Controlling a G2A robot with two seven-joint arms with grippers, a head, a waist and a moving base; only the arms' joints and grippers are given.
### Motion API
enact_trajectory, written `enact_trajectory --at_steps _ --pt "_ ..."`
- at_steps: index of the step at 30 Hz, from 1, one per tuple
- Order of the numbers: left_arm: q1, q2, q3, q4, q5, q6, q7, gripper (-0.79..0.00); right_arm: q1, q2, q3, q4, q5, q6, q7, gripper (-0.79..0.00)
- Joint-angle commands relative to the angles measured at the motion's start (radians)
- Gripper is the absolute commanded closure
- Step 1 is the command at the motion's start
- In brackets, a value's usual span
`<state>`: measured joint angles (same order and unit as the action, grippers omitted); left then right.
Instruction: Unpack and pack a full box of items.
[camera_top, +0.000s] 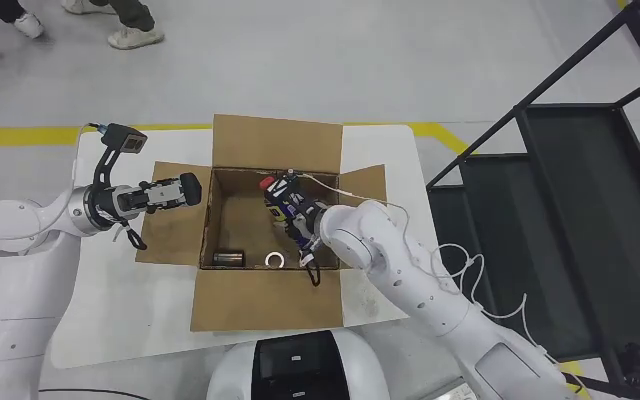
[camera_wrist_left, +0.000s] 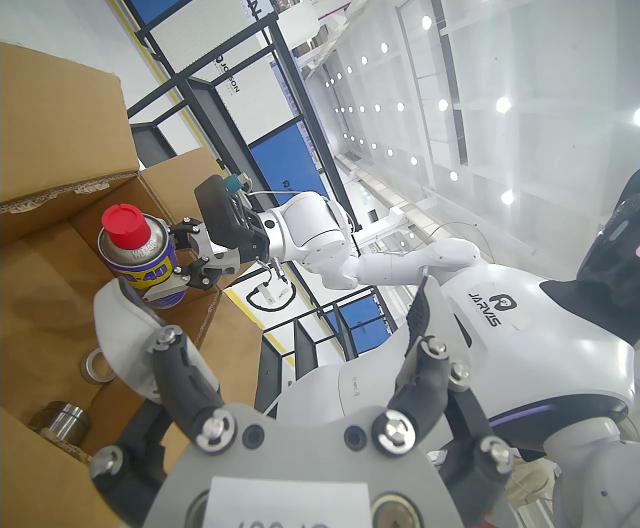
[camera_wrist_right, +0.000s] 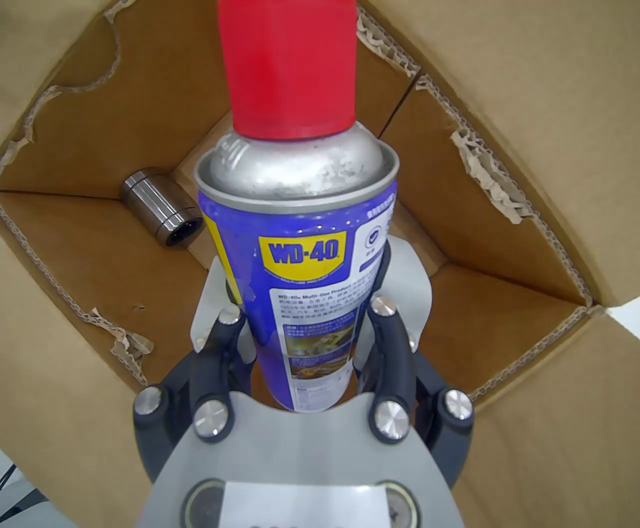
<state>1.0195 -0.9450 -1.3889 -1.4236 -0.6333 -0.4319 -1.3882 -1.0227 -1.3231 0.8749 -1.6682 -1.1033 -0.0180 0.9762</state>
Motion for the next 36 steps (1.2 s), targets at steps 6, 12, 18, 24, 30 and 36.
enact_trajectory --at_steps 6,12,18,24,30,36 --pt "0.000 0.000 0.000 0.000 0.000 0.000 0.000 -0.785 0.000 0.000 0.000 0.000 0.000 0.000 0.000 0.000" --pt "0.000 0.000 0.000 0.000 0.000 0.000 0.000 -0.785 0.000 0.000 0.000 0.000 0.000 0.000 0.000 0.000" --pt "0.000 0.000 0.000 0.000 0.000 0.000 0.000 -0.785 0.000 0.000 0.000 0.000 0.000 0.000 0.000 0.000" --pt "0.000 0.000 0.000 0.000 0.000 0.000 0.000 -0.785 0.000 0.000 0.000 0.000 0.000 0.000 0.000 0.000" --pt "0.000 0.000 0.000 0.000 0.000 0.000 0.000 -0.785 -0.005 0.000 0.002 -0.001 0.006 -0.004 -0.019 0.000" --pt "0.000 0.000 0.000 0.000 0.000 0.000 0.000 -0.785 -0.102 0.032 0.101 -0.138 -0.018 -0.201 -0.217 0.000"
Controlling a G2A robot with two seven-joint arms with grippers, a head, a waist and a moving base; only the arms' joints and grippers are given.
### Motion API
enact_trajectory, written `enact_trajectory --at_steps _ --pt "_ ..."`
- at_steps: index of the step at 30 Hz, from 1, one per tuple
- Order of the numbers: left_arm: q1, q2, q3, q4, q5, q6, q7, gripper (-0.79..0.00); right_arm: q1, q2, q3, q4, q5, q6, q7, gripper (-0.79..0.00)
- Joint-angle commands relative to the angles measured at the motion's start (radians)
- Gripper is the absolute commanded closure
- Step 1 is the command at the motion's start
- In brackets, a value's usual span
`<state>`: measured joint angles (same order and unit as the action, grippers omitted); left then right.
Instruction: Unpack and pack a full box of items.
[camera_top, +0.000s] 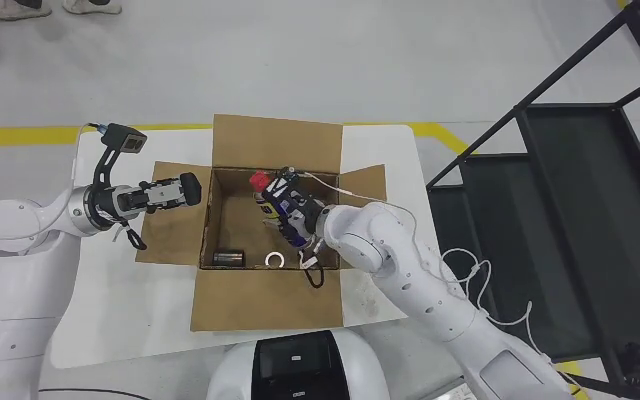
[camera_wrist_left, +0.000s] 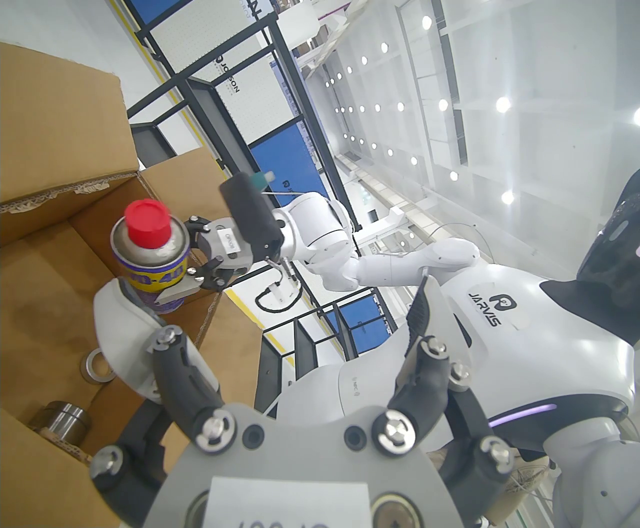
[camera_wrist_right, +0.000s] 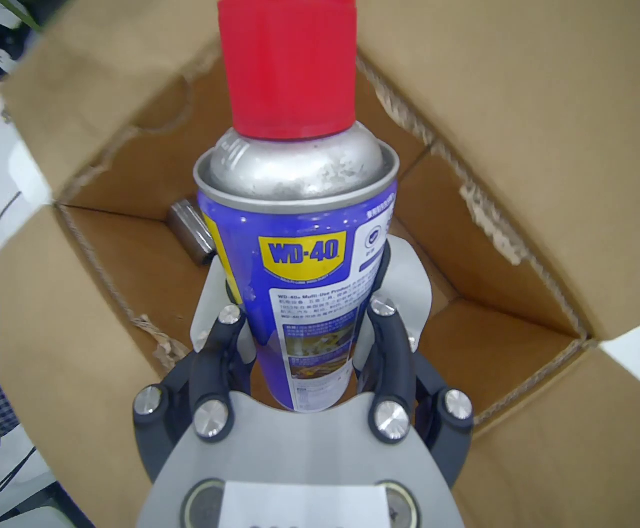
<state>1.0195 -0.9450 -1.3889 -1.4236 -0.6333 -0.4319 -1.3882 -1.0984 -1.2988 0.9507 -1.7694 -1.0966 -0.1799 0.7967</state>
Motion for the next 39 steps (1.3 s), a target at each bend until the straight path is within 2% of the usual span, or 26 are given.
enact_trajectory --at_steps 1,6,10,13,33,39 --pt "0.000 0.000 0.000 0.000 0.000 0.000 0.000 -0.785 -0.058 0.017 0.064 -0.070 -0.035 -0.070 -0.084 0.000" --pt "0.000 0.000 0.000 0.000 0.000 0.000 0.000 -0.785 -0.278 0.061 0.317 -0.226 -0.030 -0.166 -0.355 0.000" --pt "0.000 0.000 0.000 0.000 0.000 0.000 0.000 -0.785 -0.435 0.080 0.484 -0.276 -0.005 -0.227 -0.543 0.000" --pt "0.000 0.000 0.000 0.000 0.000 0.000 0.000 -0.785 -0.525 0.090 0.570 -0.285 0.000 -0.297 -0.632 0.000" --pt "0.000 0.000 0.000 0.000 0.000 0.000 0.000 -0.785 -0.525 0.090 0.570 -0.285 0.000 -0.297 -0.632 0.000" --pt "0.000 0.000 0.000 0.000 0.000 0.000 0.000 -0.785 -0.545 0.090 0.678 -0.272 0.048 -0.185 -0.735 0.000"
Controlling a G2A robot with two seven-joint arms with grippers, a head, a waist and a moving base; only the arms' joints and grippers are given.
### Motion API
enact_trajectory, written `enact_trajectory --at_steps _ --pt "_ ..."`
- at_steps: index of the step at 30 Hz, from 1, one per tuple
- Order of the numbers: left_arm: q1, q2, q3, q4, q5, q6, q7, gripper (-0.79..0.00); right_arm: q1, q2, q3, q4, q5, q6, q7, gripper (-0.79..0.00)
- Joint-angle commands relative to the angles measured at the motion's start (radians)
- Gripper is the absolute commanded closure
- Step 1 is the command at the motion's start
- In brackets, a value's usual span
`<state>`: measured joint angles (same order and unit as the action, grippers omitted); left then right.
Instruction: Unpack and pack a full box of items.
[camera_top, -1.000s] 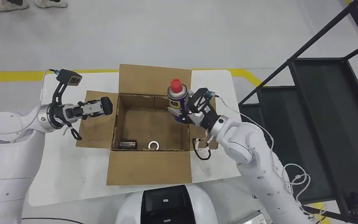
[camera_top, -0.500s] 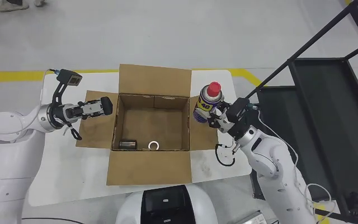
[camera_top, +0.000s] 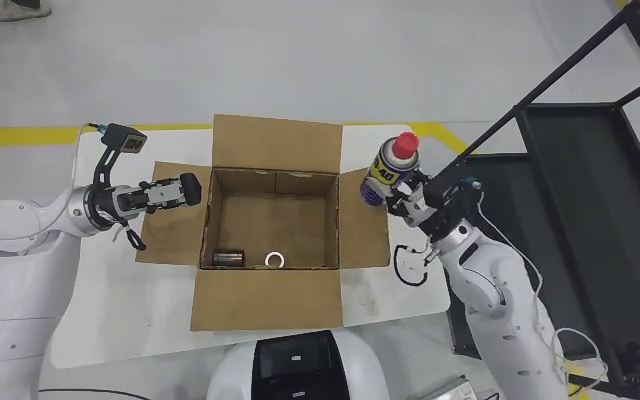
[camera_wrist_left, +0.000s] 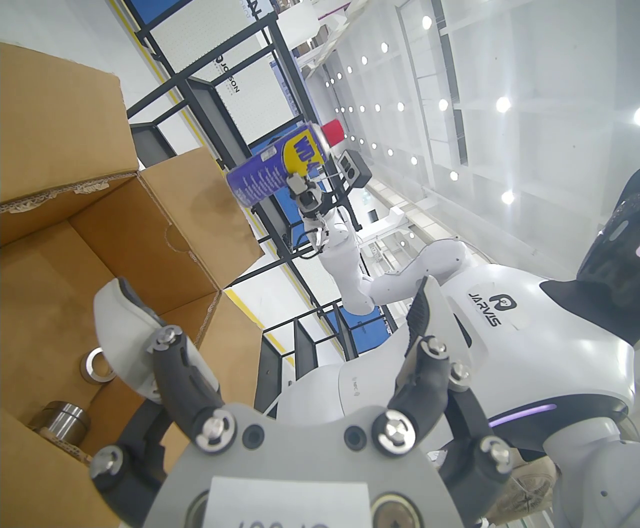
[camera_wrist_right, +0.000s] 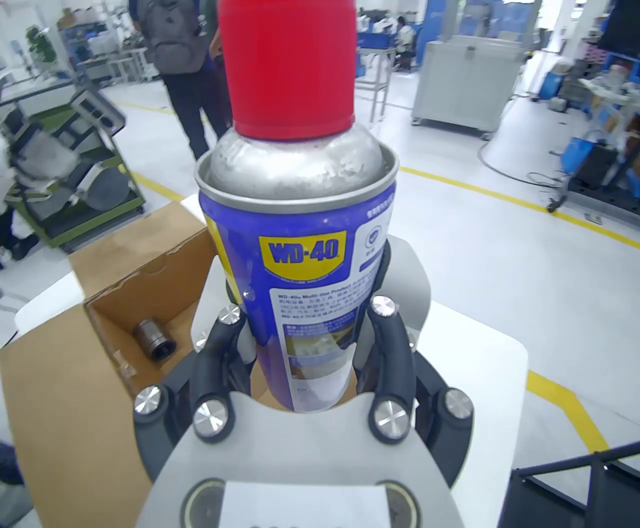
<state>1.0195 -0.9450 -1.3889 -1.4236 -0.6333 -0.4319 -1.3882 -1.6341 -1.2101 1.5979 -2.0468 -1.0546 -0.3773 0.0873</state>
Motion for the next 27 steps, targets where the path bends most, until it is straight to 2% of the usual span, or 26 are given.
enact_trajectory --at_steps 1,4,8,15,20,27 --pt "0.000 0.000 0.000 0.000 0.000 0.000 0.000 -0.785 -0.017 0.001 0.043 0.013 0.015 0.013 -0.042 0.000" --pt "0.000 0.000 0.000 0.000 0.000 0.000 0.000 -0.785 -0.034 0.002 0.093 0.083 0.023 0.016 -0.116 0.000" --pt "0.000 0.000 0.000 0.000 0.000 0.000 0.000 -0.785 -0.007 -0.001 0.089 0.248 0.033 -0.007 -0.235 0.000" --pt "0.000 0.000 0.000 0.000 0.000 0.000 0.000 -0.785 0.132 -0.014 -0.020 0.605 -0.143 0.056 -0.498 0.000" --pt "0.000 0.000 0.000 0.000 0.000 0.000 0.000 -0.785 0.217 -0.023 -0.088 0.782 -0.223 0.085 -0.600 0.000" --pt "0.000 0.000 0.000 0.000 0.000 0.000 0.000 -0.785 0.337 -0.041 -0.153 1.036 -0.237 0.118 -0.703 0.000"
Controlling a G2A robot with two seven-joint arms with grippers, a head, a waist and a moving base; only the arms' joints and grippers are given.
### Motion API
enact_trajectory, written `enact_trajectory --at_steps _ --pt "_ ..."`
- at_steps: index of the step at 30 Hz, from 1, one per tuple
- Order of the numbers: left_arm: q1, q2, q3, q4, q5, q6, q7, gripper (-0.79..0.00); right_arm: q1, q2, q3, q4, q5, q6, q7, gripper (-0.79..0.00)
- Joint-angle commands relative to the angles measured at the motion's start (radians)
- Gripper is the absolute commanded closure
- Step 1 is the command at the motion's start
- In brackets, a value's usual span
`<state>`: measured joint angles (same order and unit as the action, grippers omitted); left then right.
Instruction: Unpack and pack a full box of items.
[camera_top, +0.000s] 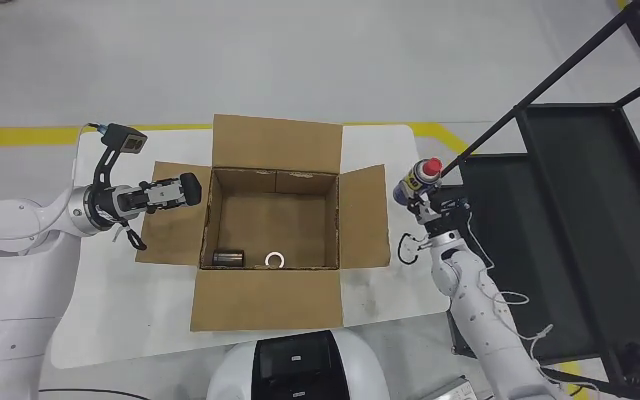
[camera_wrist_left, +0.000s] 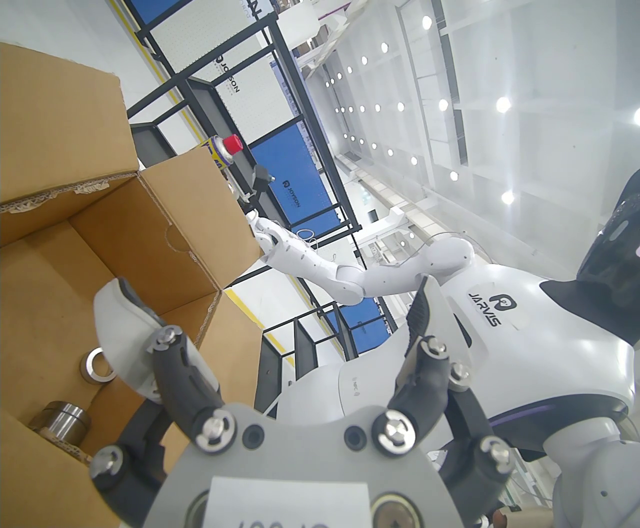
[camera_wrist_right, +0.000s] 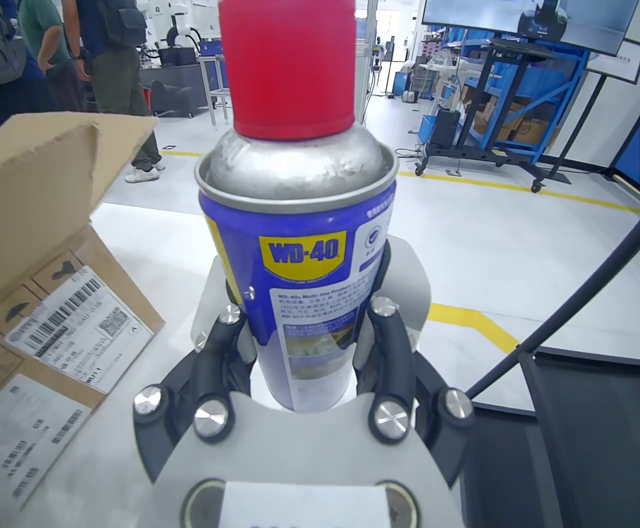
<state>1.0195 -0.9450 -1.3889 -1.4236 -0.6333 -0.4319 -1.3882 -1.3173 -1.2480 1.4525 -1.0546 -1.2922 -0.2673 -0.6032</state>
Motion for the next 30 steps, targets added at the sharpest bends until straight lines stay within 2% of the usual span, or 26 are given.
enact_trajectory --at_steps 1,14,28,30 --pt "0.000 0.000 0.000 0.000 0.000 0.000 0.000 -0.785 0.030 -0.004 -0.011 0.063 0.003 0.014 -0.021 0.000" --pt "0.000 0.000 0.000 0.000 0.000 0.000 0.000 -0.785 0.220 -0.045 -0.110 0.396 0.033 0.002 -0.096 0.000" --pt "0.000 0.000 0.000 0.000 0.000 0.000 0.000 -0.785 0.314 -0.074 -0.158 0.571 0.050 -0.013 -0.158 -0.003" --pt "0.000 0.000 0.000 0.000 0.000 0.000 0.000 -0.785 0.313 -0.078 -0.166 0.578 0.049 -0.015 -0.170 -0.379"
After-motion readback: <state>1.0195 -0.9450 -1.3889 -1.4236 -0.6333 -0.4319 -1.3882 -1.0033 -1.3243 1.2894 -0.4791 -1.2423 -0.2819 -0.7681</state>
